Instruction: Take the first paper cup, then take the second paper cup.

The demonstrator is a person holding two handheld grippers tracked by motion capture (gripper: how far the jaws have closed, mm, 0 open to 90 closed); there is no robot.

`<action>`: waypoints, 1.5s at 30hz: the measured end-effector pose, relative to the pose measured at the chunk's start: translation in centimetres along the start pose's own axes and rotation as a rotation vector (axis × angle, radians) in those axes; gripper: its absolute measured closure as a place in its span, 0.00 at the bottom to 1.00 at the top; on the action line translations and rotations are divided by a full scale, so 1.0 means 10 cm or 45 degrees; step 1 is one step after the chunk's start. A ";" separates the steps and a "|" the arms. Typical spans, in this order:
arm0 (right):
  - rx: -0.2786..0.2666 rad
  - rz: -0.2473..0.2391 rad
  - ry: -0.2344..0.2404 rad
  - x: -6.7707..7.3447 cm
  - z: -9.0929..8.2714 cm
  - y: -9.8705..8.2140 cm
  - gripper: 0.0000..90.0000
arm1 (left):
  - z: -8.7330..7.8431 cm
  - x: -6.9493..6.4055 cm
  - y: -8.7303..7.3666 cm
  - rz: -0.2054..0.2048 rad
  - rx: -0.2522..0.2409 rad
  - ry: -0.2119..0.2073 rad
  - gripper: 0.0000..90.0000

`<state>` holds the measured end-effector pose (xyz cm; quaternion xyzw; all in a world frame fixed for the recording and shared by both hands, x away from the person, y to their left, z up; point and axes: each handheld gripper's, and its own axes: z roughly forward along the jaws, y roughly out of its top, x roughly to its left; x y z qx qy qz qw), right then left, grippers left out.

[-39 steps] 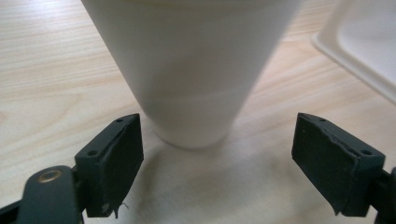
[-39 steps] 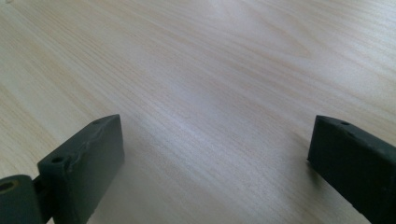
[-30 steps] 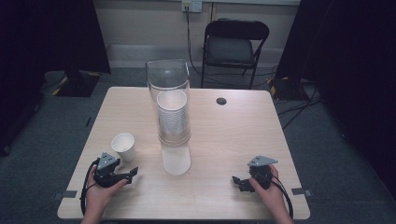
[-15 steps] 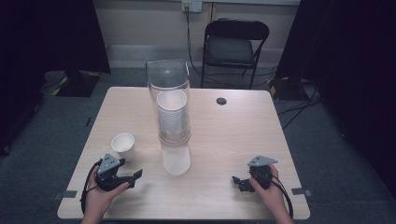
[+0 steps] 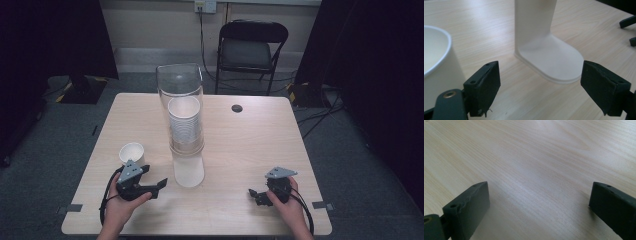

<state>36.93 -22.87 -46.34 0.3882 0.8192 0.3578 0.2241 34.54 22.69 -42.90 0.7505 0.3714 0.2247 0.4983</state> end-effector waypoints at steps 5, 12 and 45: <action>0.000 0.000 0.000 0.00 0.00 0.00 0.03 | 0.07 -0.06 0.05 0.019 0.006 -0.015 0.18; -0.001 0.001 0.002 0.00 0.00 0.00 0.03 | 0.11 -0.09 0.08 0.015 0.002 -0.013 0.18; 0.001 0.000 0.006 0.00 0.00 0.00 0.02 | 0.52 -0.37 0.46 0.041 -0.200 0.029 0.19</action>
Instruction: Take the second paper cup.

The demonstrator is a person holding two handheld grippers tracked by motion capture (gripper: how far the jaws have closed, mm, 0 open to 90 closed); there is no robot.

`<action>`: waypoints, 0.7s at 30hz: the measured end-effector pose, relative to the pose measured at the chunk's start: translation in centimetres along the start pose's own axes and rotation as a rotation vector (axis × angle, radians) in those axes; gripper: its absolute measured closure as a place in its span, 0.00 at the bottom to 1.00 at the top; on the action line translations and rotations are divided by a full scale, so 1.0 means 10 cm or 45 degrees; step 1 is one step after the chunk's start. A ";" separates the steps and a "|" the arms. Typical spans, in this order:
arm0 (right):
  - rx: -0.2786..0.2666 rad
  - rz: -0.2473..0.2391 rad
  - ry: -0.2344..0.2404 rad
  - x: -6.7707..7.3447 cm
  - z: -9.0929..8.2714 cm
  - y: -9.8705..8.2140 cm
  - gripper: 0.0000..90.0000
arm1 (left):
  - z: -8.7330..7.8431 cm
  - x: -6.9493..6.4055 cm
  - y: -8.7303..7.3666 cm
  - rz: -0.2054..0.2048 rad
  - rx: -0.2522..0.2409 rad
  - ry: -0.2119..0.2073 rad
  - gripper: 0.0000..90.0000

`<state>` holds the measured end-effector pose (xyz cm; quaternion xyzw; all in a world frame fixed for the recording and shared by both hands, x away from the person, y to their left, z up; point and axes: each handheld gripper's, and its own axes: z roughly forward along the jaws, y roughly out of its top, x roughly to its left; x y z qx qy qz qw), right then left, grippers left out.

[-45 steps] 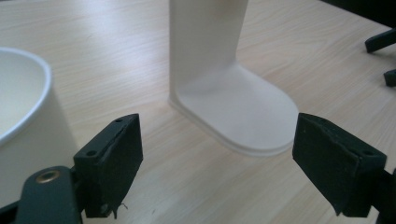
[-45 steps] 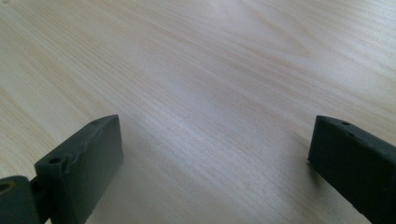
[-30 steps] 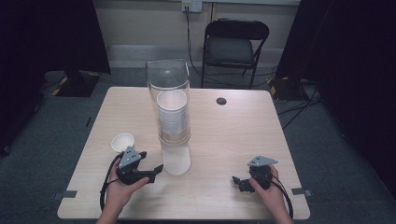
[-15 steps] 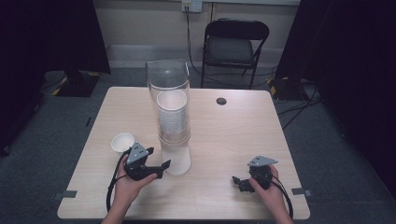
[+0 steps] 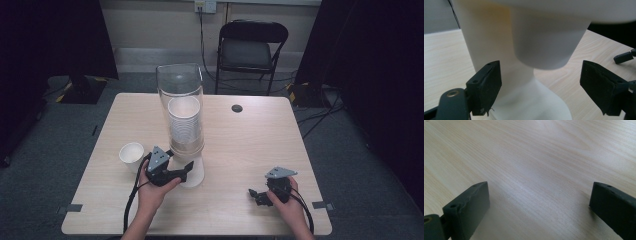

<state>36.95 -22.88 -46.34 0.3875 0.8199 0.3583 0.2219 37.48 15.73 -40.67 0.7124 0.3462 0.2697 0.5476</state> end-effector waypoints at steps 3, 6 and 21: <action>0.002 0.003 0.004 0.00 0.00 0.00 0.02 | 0.01 -0.01 0.06 0.009 -0.013 -0.008 0.20; 0.003 0.001 0.004 0.00 0.00 0.00 0.02 | 0.02 -0.02 0.11 0.000 -0.028 -0.006 0.20; 0.003 0.001 0.004 0.00 0.00 0.00 0.02 | 0.11 -0.03 0.13 0.060 -0.100 0.023 0.37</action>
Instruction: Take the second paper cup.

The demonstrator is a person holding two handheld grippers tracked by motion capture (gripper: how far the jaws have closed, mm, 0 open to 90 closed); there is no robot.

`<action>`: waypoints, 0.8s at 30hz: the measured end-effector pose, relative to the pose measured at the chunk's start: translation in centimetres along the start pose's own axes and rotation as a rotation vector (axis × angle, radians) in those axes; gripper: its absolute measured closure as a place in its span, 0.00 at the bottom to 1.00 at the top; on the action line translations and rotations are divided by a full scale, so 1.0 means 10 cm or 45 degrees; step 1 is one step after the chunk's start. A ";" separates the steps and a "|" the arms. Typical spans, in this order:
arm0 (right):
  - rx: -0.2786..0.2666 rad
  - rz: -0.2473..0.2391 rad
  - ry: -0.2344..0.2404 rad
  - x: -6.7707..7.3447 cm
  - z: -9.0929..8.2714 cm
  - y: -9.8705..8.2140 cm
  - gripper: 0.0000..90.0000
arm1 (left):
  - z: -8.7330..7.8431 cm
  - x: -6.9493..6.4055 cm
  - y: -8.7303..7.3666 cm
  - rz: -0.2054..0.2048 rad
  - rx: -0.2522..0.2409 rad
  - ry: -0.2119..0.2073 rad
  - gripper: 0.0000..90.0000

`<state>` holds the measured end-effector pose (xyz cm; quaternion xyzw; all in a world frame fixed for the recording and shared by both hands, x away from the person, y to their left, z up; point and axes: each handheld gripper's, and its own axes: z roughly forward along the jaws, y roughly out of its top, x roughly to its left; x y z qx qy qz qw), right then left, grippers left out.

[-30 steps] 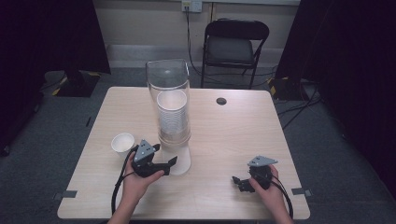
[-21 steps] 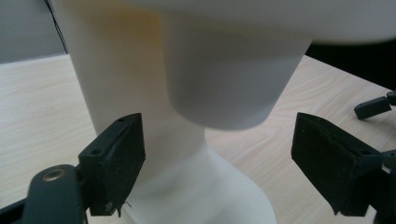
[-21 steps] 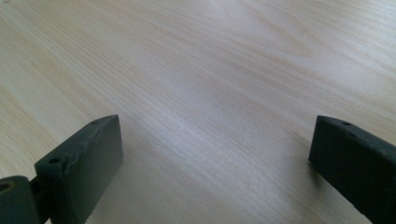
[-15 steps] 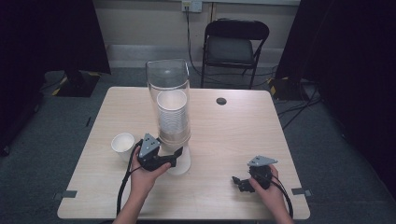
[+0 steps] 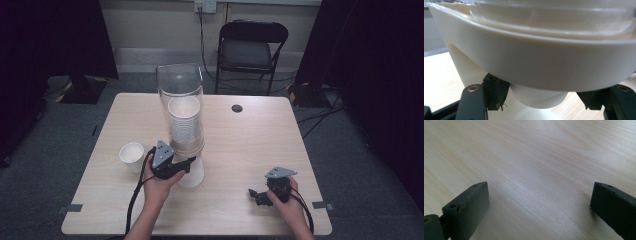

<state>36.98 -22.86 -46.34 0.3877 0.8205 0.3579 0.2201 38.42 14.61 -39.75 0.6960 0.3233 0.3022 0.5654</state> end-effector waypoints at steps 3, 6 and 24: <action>0.000 0.000 0.000 0.00 0.00 0.00 0.02 | 0.00 0.01 0.00 0.025 0.000 -0.012 0.38; 0.000 0.002 0.000 0.00 0.00 0.00 0.02 | -0.01 -0.02 -0.02 0.030 0.000 0.014 0.39; 0.001 0.002 -0.001 0.00 0.00 0.00 0.02 | 0.00 -0.05 -0.02 0.059 0.017 0.031 0.39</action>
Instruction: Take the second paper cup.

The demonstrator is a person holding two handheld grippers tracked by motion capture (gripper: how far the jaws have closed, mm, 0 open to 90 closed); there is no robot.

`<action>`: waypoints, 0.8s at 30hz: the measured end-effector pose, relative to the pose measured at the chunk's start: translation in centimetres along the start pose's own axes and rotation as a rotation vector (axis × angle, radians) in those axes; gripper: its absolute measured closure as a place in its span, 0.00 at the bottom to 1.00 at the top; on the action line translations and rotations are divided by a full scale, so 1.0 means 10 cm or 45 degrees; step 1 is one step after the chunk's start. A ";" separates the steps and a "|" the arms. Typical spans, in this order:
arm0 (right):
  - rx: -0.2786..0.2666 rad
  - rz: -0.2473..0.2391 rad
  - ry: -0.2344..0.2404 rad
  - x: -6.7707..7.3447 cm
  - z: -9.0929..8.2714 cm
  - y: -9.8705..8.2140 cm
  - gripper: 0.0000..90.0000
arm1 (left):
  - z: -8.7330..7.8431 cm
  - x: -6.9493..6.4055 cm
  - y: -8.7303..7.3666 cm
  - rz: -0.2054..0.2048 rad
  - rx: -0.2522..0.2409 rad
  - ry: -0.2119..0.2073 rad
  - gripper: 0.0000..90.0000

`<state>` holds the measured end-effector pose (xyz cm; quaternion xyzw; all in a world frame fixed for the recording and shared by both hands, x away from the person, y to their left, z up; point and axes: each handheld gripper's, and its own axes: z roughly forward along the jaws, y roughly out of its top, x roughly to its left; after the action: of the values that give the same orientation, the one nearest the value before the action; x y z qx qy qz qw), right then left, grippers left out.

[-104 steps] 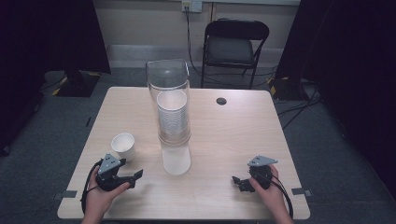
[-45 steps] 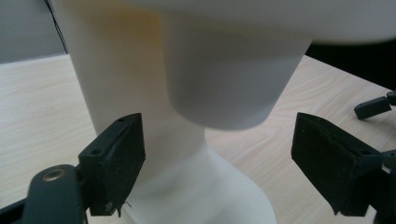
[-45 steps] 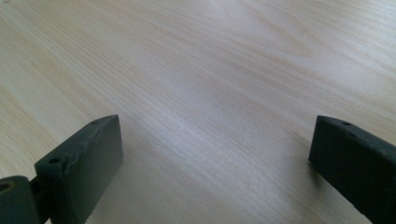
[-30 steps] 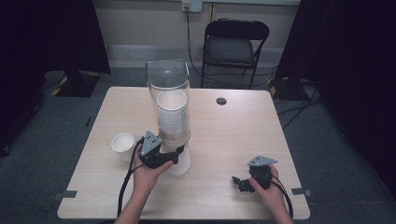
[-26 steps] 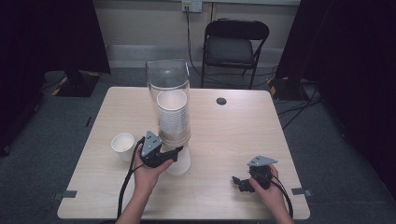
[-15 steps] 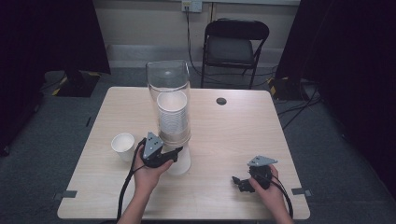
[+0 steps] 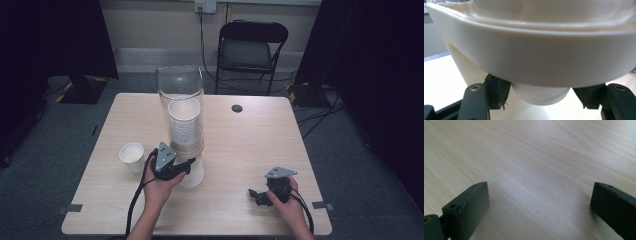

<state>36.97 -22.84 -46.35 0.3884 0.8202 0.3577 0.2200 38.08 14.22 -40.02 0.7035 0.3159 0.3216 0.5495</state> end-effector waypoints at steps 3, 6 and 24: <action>0.000 0.000 0.000 0.00 0.00 0.00 0.02 | 0.00 0.01 0.01 0.014 0.012 0.000 0.40; 0.000 0.000 0.000 0.00 0.00 0.00 0.02 | 0.00 0.00 0.01 0.014 0.012 0.003 0.40; 0.002 -0.002 -0.004 0.00 0.01 0.00 0.01 | 0.01 -0.04 0.00 0.013 0.018 0.035 0.40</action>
<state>37.02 -22.78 -46.36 0.3883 0.8205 0.3565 0.2213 37.91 13.88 -40.05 0.7046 0.3219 0.3317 0.5384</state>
